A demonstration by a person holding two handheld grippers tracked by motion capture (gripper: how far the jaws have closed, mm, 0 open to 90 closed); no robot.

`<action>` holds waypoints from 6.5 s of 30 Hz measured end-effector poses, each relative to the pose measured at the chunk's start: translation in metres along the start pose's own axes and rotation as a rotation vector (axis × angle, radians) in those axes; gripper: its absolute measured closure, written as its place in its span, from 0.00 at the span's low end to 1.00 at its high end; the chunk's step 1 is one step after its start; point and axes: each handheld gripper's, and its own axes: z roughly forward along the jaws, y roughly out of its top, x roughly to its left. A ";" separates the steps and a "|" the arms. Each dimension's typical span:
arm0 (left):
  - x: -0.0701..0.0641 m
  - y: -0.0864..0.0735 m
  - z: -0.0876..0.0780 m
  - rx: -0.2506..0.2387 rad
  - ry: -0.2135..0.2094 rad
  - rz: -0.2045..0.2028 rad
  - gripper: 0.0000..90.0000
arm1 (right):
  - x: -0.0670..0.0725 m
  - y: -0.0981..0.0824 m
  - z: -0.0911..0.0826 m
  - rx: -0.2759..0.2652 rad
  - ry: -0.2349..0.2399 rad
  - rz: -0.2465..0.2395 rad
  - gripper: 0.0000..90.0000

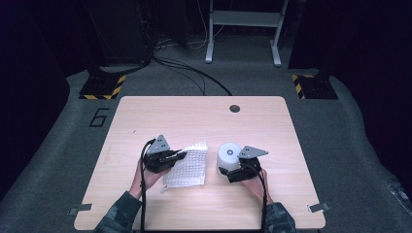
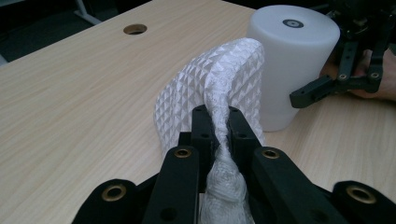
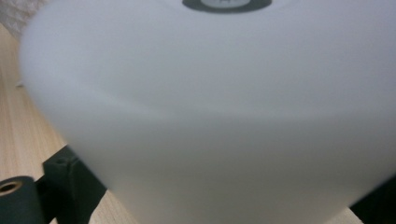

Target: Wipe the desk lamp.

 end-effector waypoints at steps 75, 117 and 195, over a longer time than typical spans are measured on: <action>-0.050 0.086 0.101 0.126 -0.324 0.161 0.93 | 0.002 -0.004 0.001 -0.026 -0.017 -0.029 0.09; -0.048 0.081 0.092 0.129 -0.303 0.126 0.93 | 0.002 -0.004 0.002 -0.032 -0.012 -0.041 0.09; -0.031 0.068 0.081 0.076 -0.241 0.045 0.94 | 0.002 -0.005 0.003 -0.034 -0.012 -0.041 0.09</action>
